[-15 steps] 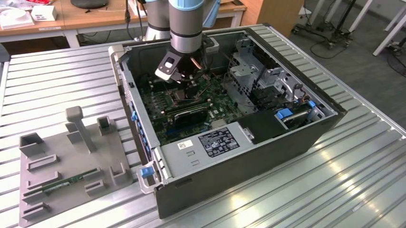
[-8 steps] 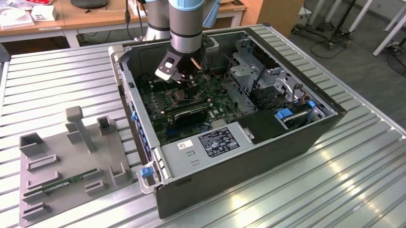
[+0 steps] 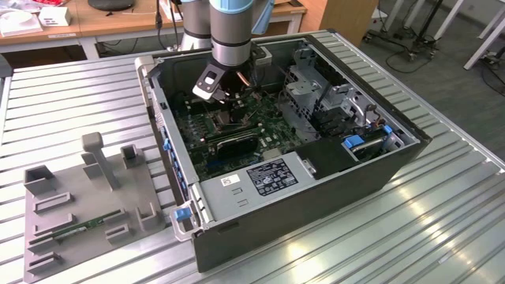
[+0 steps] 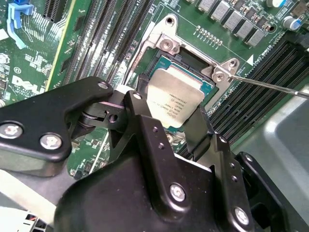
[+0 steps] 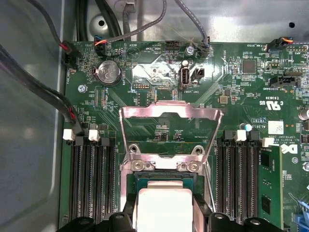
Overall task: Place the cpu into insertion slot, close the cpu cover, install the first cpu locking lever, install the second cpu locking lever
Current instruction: 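Place the cpu into insertion slot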
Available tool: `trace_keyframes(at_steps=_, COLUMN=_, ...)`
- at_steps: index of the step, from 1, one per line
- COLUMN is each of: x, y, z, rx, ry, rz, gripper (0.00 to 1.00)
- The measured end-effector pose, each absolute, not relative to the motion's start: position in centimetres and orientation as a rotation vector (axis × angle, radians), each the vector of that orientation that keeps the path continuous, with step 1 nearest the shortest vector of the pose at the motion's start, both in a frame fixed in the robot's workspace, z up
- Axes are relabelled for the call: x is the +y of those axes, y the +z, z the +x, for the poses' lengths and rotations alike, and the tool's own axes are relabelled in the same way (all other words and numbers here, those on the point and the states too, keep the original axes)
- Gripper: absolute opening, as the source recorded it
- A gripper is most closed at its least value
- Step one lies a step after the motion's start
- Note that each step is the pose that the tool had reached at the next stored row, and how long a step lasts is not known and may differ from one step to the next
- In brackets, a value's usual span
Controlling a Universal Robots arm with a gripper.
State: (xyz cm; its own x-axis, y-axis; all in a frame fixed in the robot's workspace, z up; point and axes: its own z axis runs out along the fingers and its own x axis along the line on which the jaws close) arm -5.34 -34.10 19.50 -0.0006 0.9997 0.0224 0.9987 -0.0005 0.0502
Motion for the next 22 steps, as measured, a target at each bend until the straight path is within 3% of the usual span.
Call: trace_keyframes(at_steps=22, x=-34.10, y=19.18, z=-5.35, rx=2.206, ry=0.082, rz=2.210, gripper=0.54)
